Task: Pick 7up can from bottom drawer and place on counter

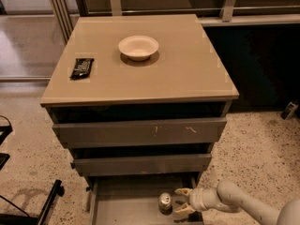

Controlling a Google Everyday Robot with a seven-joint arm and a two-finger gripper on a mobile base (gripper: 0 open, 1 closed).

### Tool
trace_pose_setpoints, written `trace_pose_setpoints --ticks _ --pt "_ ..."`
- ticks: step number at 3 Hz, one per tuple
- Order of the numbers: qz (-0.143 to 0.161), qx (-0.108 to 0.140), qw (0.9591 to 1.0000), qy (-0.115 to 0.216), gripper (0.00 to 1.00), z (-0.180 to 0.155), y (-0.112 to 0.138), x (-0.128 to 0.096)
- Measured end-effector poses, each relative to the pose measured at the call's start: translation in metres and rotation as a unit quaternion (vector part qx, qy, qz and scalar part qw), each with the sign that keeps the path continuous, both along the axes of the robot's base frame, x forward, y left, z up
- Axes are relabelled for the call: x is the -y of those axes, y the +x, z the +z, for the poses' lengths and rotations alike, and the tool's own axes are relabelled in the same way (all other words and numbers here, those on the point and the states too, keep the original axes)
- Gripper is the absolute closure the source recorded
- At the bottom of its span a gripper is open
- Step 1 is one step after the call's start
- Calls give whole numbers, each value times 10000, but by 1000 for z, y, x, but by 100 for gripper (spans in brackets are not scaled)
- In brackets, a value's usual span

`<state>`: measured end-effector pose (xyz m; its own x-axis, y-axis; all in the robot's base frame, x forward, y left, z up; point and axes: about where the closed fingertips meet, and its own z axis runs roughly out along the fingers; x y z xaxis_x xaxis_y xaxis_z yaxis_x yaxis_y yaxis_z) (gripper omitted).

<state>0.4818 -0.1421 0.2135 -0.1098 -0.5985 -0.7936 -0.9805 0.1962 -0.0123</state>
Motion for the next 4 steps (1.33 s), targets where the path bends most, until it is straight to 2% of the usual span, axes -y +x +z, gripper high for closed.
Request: trace_pose_setpoints --ticks 1,4 --pt "62 -7 9999 91 45 -9 5 -10" --pt "222 -103 9992 327 34 -25 14 -35"
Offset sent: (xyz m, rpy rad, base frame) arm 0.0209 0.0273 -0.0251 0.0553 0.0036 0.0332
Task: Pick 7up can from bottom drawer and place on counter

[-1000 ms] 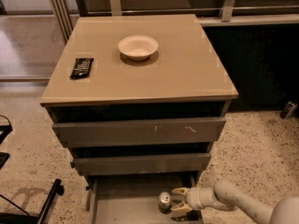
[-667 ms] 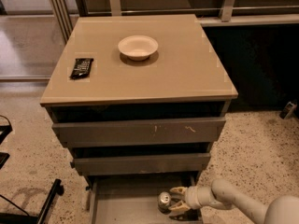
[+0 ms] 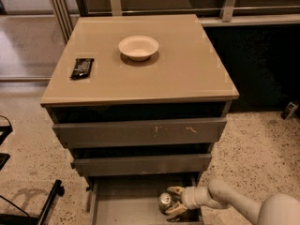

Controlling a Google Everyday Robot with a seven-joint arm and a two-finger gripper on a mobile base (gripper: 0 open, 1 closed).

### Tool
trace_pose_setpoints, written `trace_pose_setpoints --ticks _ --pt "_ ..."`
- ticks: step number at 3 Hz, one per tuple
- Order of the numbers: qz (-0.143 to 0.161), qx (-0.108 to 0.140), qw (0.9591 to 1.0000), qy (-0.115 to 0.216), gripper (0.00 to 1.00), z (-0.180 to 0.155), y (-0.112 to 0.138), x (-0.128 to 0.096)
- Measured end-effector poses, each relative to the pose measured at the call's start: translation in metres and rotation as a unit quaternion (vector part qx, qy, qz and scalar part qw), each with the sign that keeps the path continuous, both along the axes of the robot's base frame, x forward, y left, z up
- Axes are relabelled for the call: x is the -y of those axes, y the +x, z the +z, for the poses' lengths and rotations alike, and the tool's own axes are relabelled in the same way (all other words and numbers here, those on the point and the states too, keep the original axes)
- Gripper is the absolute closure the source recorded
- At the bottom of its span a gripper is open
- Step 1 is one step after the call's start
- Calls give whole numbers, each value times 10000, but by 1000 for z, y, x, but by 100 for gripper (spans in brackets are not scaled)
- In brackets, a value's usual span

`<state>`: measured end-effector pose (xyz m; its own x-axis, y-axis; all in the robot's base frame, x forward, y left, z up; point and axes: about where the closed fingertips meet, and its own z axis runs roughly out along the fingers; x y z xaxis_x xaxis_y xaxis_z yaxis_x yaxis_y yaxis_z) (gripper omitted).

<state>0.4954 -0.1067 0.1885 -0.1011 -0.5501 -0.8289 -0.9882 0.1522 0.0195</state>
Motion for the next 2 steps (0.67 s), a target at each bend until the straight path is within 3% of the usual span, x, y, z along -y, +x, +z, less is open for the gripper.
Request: trace_pose_setpoints --ticks 1,2 --pt "85 -52 9999 112 34 -2 -3 -10" --pt "85 -52 9999 112 53 -2 -3 -10"
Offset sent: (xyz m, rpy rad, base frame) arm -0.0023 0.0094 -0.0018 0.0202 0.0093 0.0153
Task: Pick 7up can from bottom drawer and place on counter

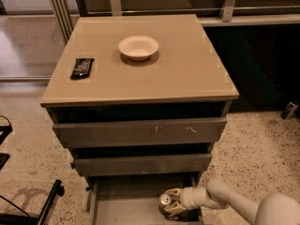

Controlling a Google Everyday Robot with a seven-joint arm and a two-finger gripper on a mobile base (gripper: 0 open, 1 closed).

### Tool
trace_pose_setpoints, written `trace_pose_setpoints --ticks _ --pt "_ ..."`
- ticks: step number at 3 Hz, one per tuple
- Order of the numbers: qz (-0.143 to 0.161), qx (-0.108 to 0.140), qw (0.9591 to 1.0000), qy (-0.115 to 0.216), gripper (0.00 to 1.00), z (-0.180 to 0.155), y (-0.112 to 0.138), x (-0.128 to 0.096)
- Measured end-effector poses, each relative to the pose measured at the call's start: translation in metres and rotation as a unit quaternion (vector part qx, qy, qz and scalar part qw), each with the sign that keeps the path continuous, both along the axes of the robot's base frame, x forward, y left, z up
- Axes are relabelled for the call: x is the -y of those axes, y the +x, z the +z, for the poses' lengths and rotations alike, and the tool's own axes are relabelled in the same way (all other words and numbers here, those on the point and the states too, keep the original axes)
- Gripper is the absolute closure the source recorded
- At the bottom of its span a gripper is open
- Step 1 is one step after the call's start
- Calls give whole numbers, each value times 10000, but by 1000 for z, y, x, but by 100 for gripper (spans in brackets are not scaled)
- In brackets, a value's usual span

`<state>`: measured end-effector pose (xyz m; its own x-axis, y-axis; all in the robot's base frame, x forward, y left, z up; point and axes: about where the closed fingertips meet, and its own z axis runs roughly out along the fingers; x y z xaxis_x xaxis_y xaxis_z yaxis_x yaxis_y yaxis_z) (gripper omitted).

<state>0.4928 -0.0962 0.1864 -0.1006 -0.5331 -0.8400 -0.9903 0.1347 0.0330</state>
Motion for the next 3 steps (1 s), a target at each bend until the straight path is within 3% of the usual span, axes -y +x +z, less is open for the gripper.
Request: trace_pose_setpoints --ticks 2,3 --pt "0 0 10000 0 98 0 0 0" --pt "1 -1 10000 1 100 0 0 0"
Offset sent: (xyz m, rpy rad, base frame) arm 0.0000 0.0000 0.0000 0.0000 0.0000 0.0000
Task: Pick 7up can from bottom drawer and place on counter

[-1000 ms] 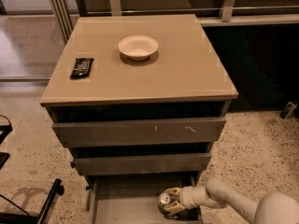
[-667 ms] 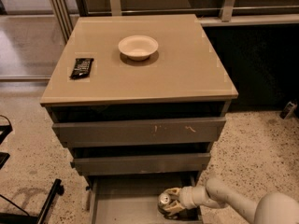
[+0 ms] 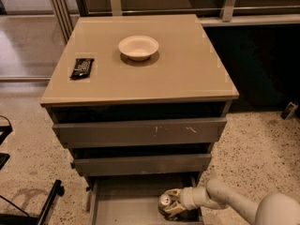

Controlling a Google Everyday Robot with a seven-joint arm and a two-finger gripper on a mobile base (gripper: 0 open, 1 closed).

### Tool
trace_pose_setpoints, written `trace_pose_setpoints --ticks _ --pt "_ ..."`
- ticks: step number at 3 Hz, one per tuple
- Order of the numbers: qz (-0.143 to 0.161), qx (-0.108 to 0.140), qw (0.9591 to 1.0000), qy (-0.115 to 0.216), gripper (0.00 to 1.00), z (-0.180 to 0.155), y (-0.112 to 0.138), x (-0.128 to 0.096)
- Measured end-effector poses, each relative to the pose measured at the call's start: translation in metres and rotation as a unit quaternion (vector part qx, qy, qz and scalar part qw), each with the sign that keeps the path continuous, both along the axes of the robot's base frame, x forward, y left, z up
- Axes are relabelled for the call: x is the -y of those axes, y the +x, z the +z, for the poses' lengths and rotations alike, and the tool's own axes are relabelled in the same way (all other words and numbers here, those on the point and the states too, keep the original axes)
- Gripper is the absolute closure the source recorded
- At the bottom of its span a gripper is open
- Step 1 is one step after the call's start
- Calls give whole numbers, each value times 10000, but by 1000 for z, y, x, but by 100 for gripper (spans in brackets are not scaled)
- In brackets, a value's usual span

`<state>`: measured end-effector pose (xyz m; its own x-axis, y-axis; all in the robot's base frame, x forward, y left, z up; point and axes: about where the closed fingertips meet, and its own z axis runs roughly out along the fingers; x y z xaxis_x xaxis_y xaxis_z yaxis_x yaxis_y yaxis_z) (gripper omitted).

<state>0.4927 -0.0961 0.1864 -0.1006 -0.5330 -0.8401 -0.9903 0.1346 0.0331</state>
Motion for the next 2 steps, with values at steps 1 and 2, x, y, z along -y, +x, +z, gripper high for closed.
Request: trace_pose_setpoints --ticks 1,2 --pt "84 -23 9999 52 100 20 -6 2" --pt "153 63 9993 335 100 113 -15 9"
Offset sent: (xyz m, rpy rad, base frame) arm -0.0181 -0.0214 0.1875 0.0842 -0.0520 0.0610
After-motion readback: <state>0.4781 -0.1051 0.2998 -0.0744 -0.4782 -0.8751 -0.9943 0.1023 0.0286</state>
